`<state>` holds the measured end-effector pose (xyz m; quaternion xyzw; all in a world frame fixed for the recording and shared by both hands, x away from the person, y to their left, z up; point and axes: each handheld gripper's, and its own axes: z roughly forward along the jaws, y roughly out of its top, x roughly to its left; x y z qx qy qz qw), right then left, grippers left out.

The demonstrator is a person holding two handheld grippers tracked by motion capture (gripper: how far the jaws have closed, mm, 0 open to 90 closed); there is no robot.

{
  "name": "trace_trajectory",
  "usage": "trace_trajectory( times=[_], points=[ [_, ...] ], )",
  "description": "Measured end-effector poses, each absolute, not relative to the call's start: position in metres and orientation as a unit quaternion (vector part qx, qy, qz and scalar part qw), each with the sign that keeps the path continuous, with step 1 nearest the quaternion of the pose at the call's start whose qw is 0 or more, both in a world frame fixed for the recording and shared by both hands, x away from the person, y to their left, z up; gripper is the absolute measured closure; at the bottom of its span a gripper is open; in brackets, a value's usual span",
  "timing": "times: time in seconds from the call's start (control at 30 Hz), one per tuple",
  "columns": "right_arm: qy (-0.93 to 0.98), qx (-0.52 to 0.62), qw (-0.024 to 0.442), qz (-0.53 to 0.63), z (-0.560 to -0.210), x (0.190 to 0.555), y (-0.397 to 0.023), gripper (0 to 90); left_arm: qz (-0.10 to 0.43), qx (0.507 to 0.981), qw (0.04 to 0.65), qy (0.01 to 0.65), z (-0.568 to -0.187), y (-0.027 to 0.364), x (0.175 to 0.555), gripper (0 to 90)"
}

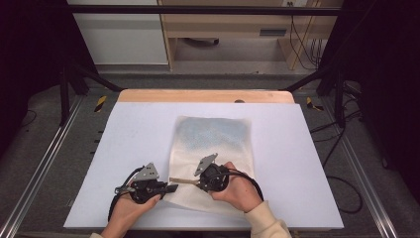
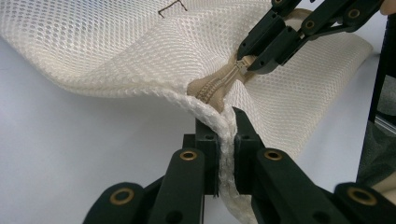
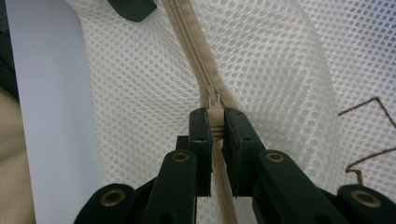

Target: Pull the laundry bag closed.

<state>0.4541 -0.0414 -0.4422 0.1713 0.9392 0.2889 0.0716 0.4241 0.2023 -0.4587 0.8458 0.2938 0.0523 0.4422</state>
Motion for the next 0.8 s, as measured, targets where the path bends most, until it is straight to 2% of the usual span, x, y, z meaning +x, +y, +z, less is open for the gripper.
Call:
trace_trajectory(
  times=[0.8],
  points=[
    [0.937, 0.187, 0.071, 0.287, -0.44, 0.45, -0.069, 82.3, 0.048, 0.854, 0.434, 0.284, -0.462, 0.196, 0.422, 84.3]
  ],
)
